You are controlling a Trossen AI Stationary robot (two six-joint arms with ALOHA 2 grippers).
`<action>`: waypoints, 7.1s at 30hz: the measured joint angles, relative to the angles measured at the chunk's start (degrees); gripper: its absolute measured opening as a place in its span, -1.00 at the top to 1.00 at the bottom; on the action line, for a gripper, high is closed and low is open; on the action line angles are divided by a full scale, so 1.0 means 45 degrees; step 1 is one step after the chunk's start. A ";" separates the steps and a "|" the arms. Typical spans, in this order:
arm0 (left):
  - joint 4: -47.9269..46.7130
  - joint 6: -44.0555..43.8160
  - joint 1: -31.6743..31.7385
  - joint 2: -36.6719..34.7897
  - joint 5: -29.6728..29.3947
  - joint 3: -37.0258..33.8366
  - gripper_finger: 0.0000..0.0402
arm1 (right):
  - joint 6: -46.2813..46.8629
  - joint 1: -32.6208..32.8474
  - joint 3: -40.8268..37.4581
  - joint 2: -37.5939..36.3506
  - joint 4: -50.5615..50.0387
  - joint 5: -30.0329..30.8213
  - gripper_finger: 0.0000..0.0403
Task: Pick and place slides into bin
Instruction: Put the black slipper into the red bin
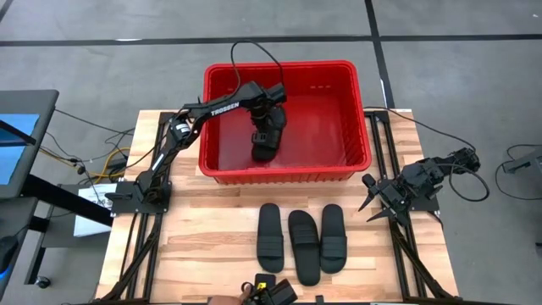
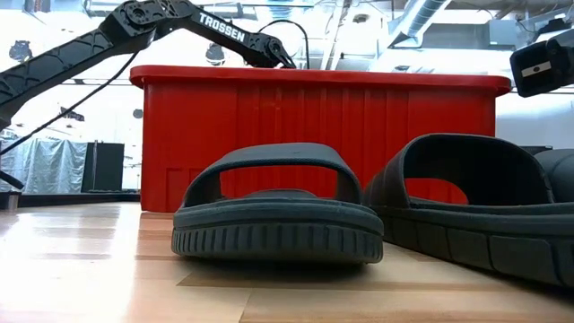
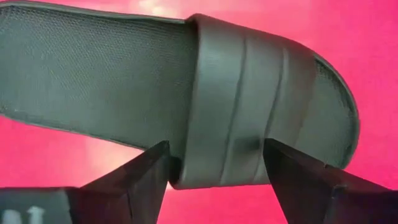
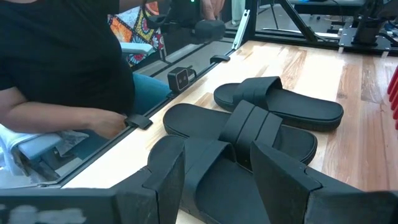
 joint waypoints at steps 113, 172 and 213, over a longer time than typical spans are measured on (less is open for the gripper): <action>-0.2167 -0.0702 -0.1496 -0.2528 -0.1823 0.1763 -0.23 | -0.0001 0.0002 -0.0005 -0.0002 0.0000 0.0000 0.14; 1.2461 -0.8499 -0.8472 -1.5166 -0.0700 -1.5702 -0.23 | -0.0001 0.0000 -0.0005 -0.0005 0.0000 0.0000 0.14; 2.2608 -1.0064 -1.2866 -1.3576 -0.2472 -1.9880 -0.23 | -0.0001 0.0004 -0.0005 -0.0005 0.0000 0.0000 0.14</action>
